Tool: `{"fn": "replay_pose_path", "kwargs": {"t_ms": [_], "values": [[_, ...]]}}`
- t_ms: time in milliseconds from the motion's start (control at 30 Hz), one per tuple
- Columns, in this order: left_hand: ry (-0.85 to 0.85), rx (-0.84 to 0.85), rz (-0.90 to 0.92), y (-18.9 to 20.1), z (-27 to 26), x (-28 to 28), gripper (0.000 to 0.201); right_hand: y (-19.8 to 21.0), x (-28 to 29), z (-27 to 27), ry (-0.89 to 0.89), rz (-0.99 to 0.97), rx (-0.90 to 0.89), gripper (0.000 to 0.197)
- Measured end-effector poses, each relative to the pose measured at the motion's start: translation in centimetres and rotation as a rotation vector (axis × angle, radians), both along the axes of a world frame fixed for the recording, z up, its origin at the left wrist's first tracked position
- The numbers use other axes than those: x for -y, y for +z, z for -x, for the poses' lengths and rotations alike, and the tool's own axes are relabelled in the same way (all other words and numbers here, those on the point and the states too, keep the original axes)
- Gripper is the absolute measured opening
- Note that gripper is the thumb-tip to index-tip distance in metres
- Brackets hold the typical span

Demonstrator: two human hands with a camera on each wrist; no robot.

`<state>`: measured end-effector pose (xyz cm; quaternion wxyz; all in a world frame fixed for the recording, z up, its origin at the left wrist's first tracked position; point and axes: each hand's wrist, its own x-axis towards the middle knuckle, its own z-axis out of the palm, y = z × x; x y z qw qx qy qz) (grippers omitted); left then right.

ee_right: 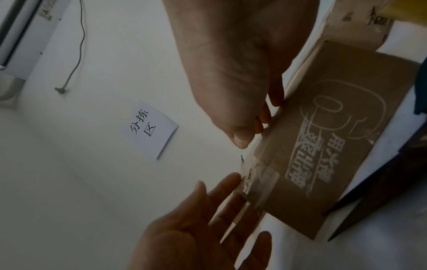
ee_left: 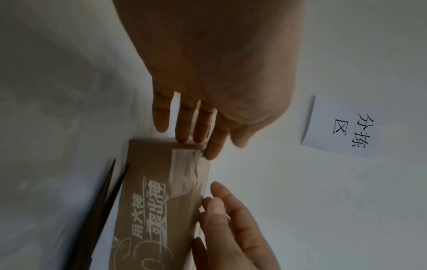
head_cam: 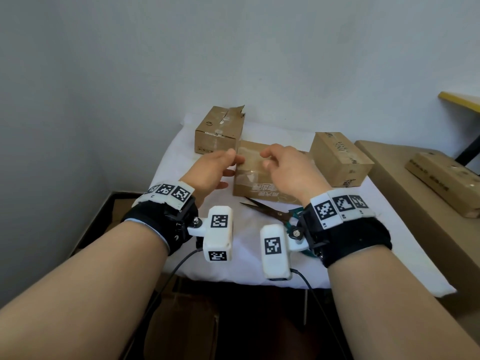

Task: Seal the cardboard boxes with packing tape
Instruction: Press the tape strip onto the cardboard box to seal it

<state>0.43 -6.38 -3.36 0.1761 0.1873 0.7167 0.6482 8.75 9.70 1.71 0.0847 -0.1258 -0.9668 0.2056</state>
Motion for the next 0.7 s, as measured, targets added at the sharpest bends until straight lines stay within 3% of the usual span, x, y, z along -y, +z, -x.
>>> {"fn": "replay_pose_path", "kwargs": {"t_ms": [267,700], "values": [[0.132,-0.241,-0.103,-0.3,0.7,-1.3,0.021,-0.4,0.4,0.6,0.014,-0.004,-0.035,0.023],[0.063,-0.239,-0.059,-1.0,2.4,-2.5,0.025,-2.0,0.5,2.4,-0.089,0.124,-0.072,0.011]]}}
